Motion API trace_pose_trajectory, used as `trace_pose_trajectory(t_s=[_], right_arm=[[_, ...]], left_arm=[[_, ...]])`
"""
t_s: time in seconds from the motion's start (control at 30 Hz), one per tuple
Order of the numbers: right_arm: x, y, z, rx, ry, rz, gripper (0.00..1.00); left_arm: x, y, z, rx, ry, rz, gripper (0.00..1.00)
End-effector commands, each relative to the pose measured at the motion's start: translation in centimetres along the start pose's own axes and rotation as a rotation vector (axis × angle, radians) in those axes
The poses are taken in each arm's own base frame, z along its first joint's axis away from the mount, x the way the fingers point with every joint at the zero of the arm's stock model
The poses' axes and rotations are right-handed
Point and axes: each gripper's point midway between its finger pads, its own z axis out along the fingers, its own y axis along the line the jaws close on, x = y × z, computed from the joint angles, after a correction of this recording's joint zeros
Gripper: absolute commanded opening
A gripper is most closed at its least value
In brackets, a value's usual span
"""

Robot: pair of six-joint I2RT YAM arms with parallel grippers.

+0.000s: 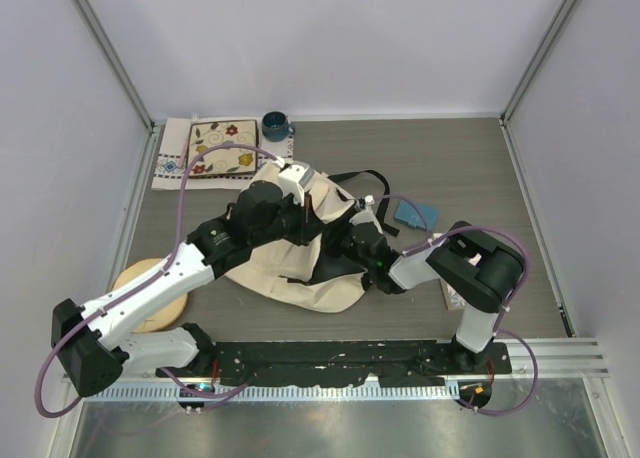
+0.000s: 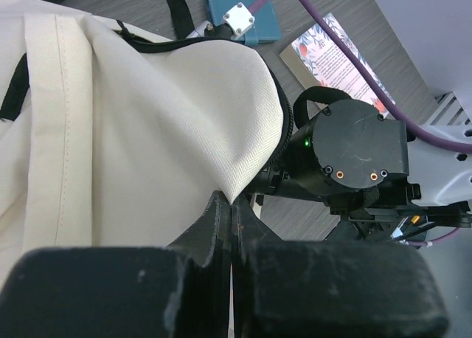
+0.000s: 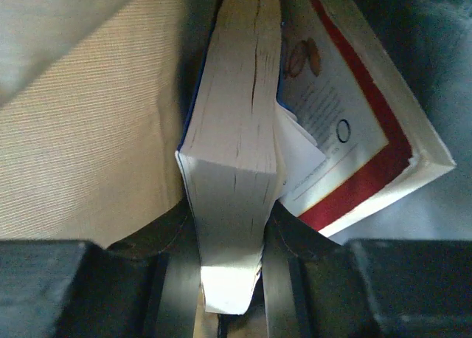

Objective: Pack the student bag
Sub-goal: Place the book in the student bag.

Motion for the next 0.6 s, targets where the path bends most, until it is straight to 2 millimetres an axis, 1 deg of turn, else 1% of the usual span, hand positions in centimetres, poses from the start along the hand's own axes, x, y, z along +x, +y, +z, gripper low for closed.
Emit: trace_pose_trajectory(t_s=[0.0,0.03,0.07,0.1,0.13,0.17,0.2,0.23,0.27,0.3,0.33,0.4,0.43,0.57], right_arm=[[-3.0,3.7,0.6,-0.08,-0.138,0.007,0.36],[-2.6,2.1,0.2,-0.024,-0.124,-0.01,0.48],[-2.8,2.4,-0.3,-0.023,-0.124,-0.03,0.52],[-2.7,1.8,-0.6,0.002,-0.118,-0.044,0.58],[-2.4,0.3,-1.0,0.069,-0.102,-0.079,0.68],[-2.8,0.7,-1.5,0.08,-0.109,-0.106,0.71],[-2.8,0.2,-1.7,0.113,-0.103,-0.122,0.78],[-2.7,-0.6,-2.1,0.153,-0.089,-0.144,0.81],[-2.9,-0.1,-2.4,0.148,-0.089,-0.156,0.82],[-2.9,-0.1,-2.7,0.156,-0.087,-0.172,0.82],[-2.7,-1.0,-3.0,0.196,-0.072,-0.185,0.83],[-2.8,-1.4,-3.2,0.244,-0.055,-0.229,0.83],[-2.7,-2.1,-3.4,0.299,-0.033,-0.246,0.84],[-2.2,-3.2,-4.3,0.362,0.013,-0.268,0.85]], left_arm=[[-3.4,-1.7,-1.5,0.055,-0.139,0.002,0.0],[-3.4,-1.4,-1.5,0.041,-0.14,0.001,0.0],[-3.2,-1.2,-1.5,0.034,-0.138,0.004,0.0],[-3.1,-1.1,-1.5,0.032,-0.137,0.003,0.0],[-3.1,-1.0,-1.6,0.026,-0.138,0.002,0.0],[-3.1,-1.0,-1.6,0.026,-0.138,0.002,0.0],[-2.9,-0.9,-1.6,0.025,-0.136,0.003,0.0],[-2.9,-0.8,-1.5,0.021,-0.135,0.002,0.0],[-2.8,-0.8,-1.5,0.019,-0.133,0.002,0.0],[-2.8,-0.7,-1.4,0.019,-0.133,0.003,0.0],[-2.6,-0.7,-1.3,0.017,-0.127,0.004,0.0],[-2.5,-0.6,-1.2,0.013,-0.121,0.004,0.0],[-2.4,-0.5,-1.3,0.011,-0.117,0.005,0.0],[-2.1,-0.3,-1.4,0.004,-0.113,0.005,0.0]])
